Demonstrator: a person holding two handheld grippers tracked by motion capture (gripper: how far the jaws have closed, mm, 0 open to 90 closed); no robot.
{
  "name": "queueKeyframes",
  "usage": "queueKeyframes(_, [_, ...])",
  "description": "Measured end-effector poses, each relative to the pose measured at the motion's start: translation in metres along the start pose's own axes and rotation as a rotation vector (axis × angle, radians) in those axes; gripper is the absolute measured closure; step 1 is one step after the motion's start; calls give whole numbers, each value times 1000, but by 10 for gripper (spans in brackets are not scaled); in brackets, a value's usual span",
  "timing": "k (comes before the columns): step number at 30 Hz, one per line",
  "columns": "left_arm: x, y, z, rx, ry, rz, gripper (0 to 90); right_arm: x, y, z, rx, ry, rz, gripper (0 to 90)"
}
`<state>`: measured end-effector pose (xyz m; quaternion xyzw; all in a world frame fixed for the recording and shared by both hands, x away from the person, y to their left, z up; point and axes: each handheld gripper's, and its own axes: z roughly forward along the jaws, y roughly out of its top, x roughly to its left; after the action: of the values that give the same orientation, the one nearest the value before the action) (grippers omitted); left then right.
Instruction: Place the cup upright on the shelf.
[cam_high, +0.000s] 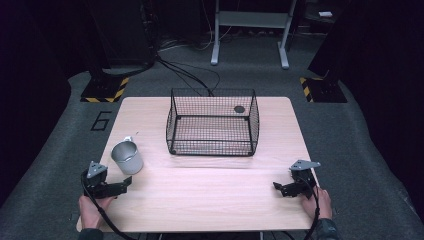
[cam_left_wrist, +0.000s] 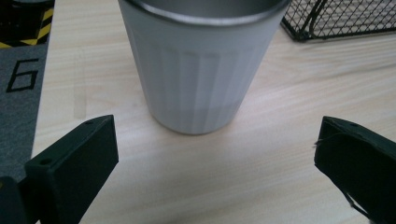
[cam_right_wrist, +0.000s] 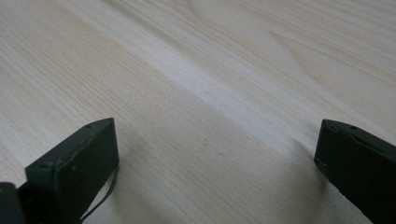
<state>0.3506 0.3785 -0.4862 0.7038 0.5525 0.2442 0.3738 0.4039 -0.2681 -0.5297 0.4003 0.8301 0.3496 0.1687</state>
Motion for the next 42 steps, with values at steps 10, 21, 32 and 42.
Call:
queueKeyframes(10, [3, 27, -3, -64, 9, -13, 0, 0, 0, 0, 8, 2, -5, 0])
queueKeyframes(21, [2, 51, 12, -62, 18, -5, 0, 0, 0, 0, 8, 2, -5, 0])
queueKeyframes(32, [-3, 63, 29, -51, 52, 0, 0, 0, 0, 0, 9, 2, -5, 0])
queueKeyframes(42, [-5, 71, 42, -24, 94, 20, 5, 0, 0, 0, 8, 2, -5, 0])
